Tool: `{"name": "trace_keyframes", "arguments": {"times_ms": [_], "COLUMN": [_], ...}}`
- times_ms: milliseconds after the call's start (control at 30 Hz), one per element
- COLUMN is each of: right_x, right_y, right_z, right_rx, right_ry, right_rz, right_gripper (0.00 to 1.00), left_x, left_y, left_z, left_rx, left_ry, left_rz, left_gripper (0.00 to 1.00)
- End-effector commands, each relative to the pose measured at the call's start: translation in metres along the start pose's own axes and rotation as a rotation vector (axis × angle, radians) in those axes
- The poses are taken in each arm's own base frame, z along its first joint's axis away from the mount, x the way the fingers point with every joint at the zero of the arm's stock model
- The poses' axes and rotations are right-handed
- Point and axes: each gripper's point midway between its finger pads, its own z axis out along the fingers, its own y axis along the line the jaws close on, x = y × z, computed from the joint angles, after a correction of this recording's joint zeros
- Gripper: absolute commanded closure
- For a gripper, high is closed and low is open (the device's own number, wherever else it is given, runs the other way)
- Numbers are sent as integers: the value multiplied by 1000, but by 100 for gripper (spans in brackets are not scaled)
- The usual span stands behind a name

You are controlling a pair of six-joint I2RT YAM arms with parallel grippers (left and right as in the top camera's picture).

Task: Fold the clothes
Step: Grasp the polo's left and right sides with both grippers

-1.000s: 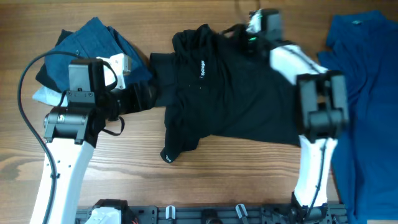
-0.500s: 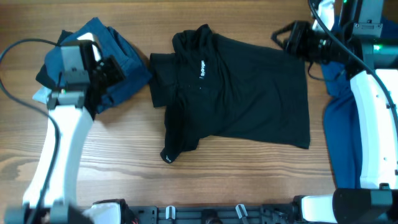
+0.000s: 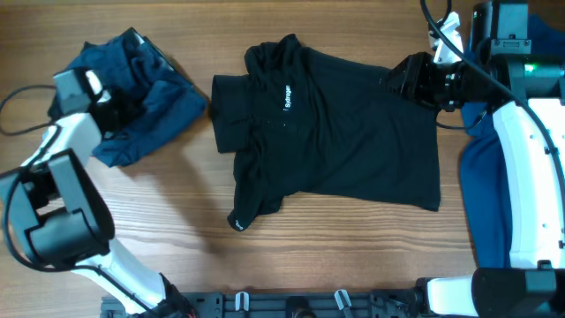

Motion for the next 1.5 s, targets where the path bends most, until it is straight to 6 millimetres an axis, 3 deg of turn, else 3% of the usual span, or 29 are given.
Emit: {"name": "trace_keyframes", "arguments": {"times_ms": [0, 100, 167, 233, 333, 467, 533, 567, 667, 700, 767, 833, 933, 1067, 1200, 1300, 1367, 1467], "right_x": [2, 3, 3, 3, 3, 5, 6, 6, 5, 4, 1, -1, -3, -4, -4, -3, -3, -3], "right_y": [-2, -1, -1, -2, -5, -7, -12, -18, -42, -46, -54, -60, -65, -65, -65, -66, -66, -66], "right_z": [5, 5, 5, 6, 7, 7, 6, 6, 1, 0, -3, -5, -8, -8, -8, -9, -9, -9], "right_rx": [25, 24, 24, 24, 39, 47, 76, 114, 250, 272, 313, 336, 341, 340, 341, 342, 342, 342], "right_ry": [7, 9, 10, 9, 12, 22, 23, 19, 3, -2, -20, -29, -37, -42, -41, -38, -38, -38], "right_rz": [-28, -29, -29, -29, -22, -16, -13, -9, -2, 4, 29, 35, 47, 49, 45, 46, 46, 46], "right_gripper": [57, 54, 54, 52, 50, 50, 49, 49, 44, 43, 41, 40, 37, 33, 29, 28, 28, 28], "left_x": [7, -4, -11, -26, -32, -32, -30, -31, -39, -40, -36, -17, 47, 126, 190, 230, 263, 278], "left_y": [115, 140, 143, 123, 100, 43, 13, -2, -42, -56, -78, -101, -133, -155, -174, -166, -150, -129], "left_z": [8, -1, -5, -9, -13, -19, -30, -41, -90, -112, -152, -182, -199, -173, -110, -68, -41, -25], "left_rx": [-206, -232, -207, -100, -67, -37, -46, -51, -40, -19, 19, 78, 173, 174, 150, 97, 43, -56], "left_ry": [12, -28, -41, -47, -55, -69, -83, -101, -188, -217, -257, -244, -70, 165, 324, 449, 553, 591], "left_rz": [-213, -264, -296, -265, -192, -25, 38, 67, 135, 153, 182, 218, 288, 409, 540, 583, 633, 668], "left_gripper": [96, 96, 96, 93, 92, 90, 79, 73, 24, 19, 15, 16, 23, 31, 33, 36, 54, 60]}}
